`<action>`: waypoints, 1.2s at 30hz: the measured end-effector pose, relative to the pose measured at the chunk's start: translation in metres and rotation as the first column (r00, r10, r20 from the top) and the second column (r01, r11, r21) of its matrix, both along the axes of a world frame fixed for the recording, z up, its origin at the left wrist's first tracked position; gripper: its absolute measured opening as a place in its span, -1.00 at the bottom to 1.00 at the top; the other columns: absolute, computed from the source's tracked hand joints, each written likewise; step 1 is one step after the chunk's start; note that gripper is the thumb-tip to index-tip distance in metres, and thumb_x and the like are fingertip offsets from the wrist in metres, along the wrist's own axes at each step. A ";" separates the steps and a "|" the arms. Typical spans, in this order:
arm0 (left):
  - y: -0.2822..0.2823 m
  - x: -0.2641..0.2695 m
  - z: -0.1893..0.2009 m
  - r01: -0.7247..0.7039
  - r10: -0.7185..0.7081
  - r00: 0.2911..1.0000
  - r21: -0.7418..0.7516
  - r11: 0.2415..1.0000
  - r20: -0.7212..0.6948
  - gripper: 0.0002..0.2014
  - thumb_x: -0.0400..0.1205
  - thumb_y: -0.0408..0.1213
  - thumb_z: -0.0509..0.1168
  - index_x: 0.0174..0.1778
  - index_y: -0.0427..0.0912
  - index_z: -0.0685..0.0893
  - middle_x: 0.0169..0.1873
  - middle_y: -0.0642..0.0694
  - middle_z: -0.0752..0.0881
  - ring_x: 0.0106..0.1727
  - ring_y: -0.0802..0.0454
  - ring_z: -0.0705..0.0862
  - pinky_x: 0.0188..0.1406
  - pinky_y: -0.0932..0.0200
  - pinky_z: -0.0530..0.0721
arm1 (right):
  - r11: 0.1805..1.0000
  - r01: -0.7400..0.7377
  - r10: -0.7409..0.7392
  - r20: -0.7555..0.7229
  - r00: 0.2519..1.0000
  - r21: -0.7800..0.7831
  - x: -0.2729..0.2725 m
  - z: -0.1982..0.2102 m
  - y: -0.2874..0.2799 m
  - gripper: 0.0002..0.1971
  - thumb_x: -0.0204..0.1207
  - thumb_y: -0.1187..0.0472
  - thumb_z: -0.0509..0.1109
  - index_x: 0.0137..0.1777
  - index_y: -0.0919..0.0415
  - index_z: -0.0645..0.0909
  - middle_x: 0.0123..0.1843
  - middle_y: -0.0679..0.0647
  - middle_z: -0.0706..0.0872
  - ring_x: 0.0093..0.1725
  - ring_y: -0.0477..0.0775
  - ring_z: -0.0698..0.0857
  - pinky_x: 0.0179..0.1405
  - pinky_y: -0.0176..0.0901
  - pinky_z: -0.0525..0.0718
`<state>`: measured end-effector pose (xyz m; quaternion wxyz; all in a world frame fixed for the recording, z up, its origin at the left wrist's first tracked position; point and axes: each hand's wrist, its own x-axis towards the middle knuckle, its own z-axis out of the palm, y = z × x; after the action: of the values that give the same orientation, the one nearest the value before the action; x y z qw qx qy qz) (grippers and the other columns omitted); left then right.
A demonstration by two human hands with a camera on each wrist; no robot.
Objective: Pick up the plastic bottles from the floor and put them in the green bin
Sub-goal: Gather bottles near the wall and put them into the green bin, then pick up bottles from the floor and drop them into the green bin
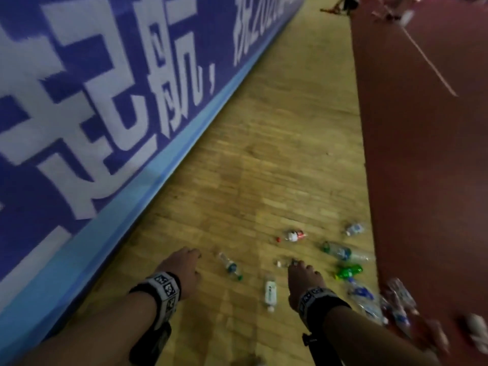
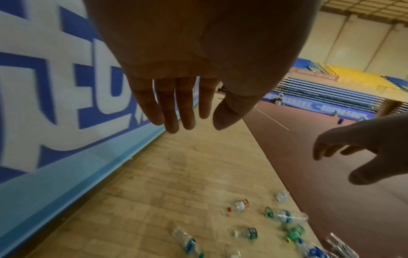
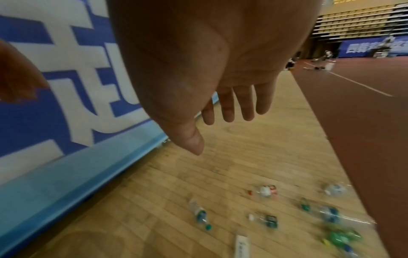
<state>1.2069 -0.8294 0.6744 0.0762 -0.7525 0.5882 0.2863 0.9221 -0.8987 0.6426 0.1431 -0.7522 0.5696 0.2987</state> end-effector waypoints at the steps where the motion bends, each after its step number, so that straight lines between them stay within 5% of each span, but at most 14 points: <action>1: -0.021 -0.015 -0.009 0.027 -0.027 1.000 0.039 0.999 0.008 -0.48 0.68 -0.11 0.24 0.58 0.01 0.36 0.50 0.00 0.42 0.42 -0.05 0.51 0.36 -0.03 0.59 | 0.999 0.034 -0.034 -0.020 0.999 0.011 -0.020 -0.006 -0.012 -0.34 0.59 0.10 0.39 0.63 0.21 0.23 0.58 0.21 0.31 0.51 0.30 0.42 0.44 0.17 0.50; 9: -0.149 -0.059 -0.051 0.162 -0.182 0.981 0.227 0.960 0.072 -0.48 0.64 -0.13 0.27 0.55 0.04 0.36 0.45 -0.02 0.41 0.29 -0.10 0.57 0.17 -0.03 0.69 | 0.980 0.190 -0.183 -0.116 0.976 0.057 -0.094 -0.044 -0.085 -0.48 0.58 0.09 0.36 0.51 0.16 0.36 0.47 0.17 0.39 0.47 0.26 0.45 0.38 0.14 0.52; 14: -0.243 -0.049 -0.121 0.272 -0.321 0.941 0.323 0.906 0.108 -0.49 0.61 -0.21 0.31 0.51 -0.01 0.40 0.42 -0.09 0.35 0.17 -0.12 0.60 0.01 0.02 0.72 | 0.968 0.235 -0.221 -0.145 0.964 0.087 -0.093 -0.089 -0.142 -0.48 0.58 0.06 0.38 0.49 0.17 0.35 0.45 0.18 0.41 0.45 0.28 0.46 0.36 0.15 0.51; 23: -0.359 -0.012 -0.375 0.437 -0.530 0.840 0.437 0.786 0.114 -0.33 0.44 -0.20 0.38 0.51 -0.01 0.36 0.38 -0.10 0.38 0.30 -0.18 0.49 0.11 -0.11 0.67 | 0.917 0.351 -0.311 -0.210 0.927 0.190 -0.053 -0.284 -0.216 -0.45 0.53 -0.07 0.40 0.45 0.09 0.37 0.41 0.13 0.44 0.42 0.23 0.47 0.41 0.13 0.51; 29: -0.358 0.011 -0.520 0.511 -0.651 0.740 0.485 0.709 0.172 -0.26 0.46 -0.24 0.43 0.55 -0.14 0.28 0.41 -0.16 0.38 0.35 -0.17 0.44 0.12 -0.08 0.60 | 0.892 0.366 -0.262 -0.356 0.897 0.267 -0.017 -0.389 -0.184 -0.37 0.48 -0.14 0.35 0.49 0.07 0.30 0.44 0.09 0.38 0.48 0.23 0.38 0.46 0.13 0.42; 36: -0.348 0.009 -0.653 0.597 -0.750 0.629 0.490 0.635 0.205 -0.34 0.65 -0.28 0.27 0.65 -0.25 0.15 0.58 -0.28 0.25 0.55 -0.25 0.30 0.36 -0.15 0.52 | 0.844 0.350 -0.228 -0.319 0.920 0.407 -0.011 -0.479 -0.134 -0.18 0.52 -0.26 0.35 0.65 0.07 0.12 0.67 0.14 0.15 0.67 0.27 0.17 0.62 0.22 0.23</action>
<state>1.2162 -1.1771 0.0213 0.4380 -0.4815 0.7360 0.1860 0.9107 -1.0325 0.1638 0.2838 -0.5565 0.6046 0.4942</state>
